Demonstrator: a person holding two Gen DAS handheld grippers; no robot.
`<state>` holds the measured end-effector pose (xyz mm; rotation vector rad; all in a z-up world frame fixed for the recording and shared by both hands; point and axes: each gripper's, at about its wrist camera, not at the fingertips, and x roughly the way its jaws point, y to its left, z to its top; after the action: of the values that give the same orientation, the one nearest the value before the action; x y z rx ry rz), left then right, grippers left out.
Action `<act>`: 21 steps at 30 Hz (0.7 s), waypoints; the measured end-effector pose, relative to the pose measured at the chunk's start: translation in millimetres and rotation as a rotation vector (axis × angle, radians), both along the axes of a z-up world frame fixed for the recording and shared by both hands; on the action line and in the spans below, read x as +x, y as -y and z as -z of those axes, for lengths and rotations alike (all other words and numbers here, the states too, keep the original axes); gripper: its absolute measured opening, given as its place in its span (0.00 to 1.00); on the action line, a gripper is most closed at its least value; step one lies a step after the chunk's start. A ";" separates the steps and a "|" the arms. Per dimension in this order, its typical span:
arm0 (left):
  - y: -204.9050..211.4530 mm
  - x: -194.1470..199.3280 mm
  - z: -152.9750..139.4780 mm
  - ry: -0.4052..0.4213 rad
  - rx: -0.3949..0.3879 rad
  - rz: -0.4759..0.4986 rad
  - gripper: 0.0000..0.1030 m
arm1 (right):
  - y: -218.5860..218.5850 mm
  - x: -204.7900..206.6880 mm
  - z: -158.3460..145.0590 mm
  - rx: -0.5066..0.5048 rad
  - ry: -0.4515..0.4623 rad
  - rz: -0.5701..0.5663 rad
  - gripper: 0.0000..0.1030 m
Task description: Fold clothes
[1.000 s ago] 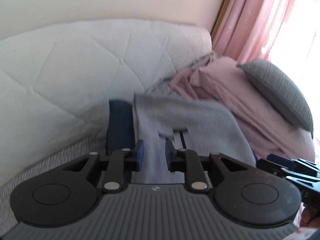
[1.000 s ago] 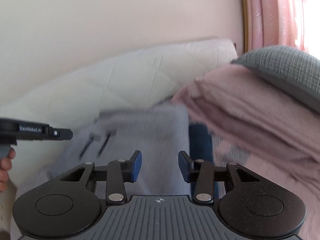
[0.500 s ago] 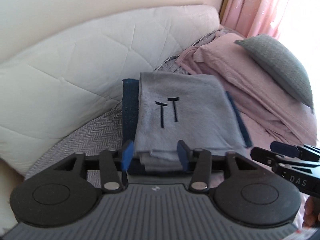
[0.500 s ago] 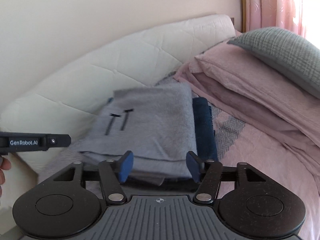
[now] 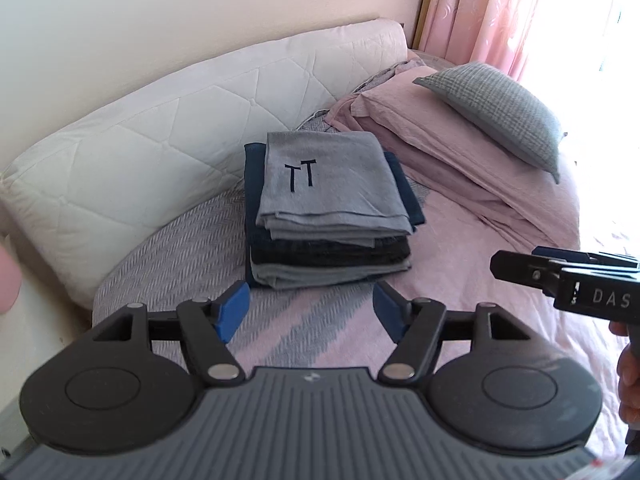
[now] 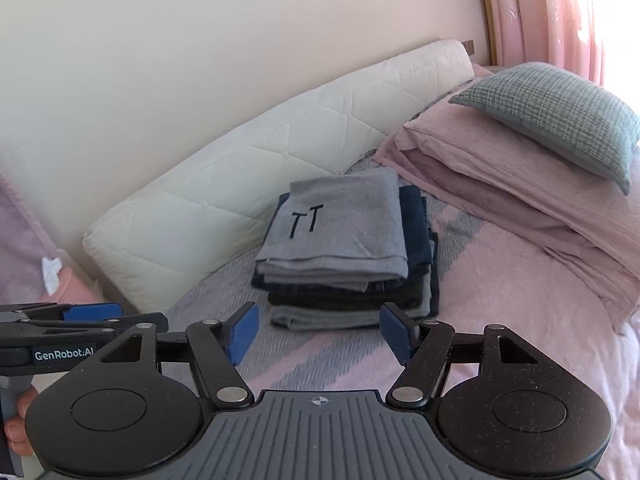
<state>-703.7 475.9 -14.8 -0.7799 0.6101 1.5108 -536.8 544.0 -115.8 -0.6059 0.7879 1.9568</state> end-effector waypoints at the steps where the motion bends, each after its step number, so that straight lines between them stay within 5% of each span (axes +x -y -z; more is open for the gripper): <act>1: 9.9 1.9 -3.0 0.005 0.005 -0.002 0.64 | 8.0 2.5 -3.0 0.003 0.002 -0.007 0.62; 11: 67.6 22.7 -18.1 -0.001 0.037 -0.013 0.65 | 70.3 23.2 -20.9 0.008 0.012 -0.053 0.62; 21: 91.4 32.3 -21.6 0.003 0.054 -0.014 0.65 | 88.3 30.9 -23.4 0.013 0.015 -0.072 0.62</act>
<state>-671.4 384.5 6.9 -0.7469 0.5602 1.5325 -505.9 455.7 -92.4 -0.6483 0.7534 2.0191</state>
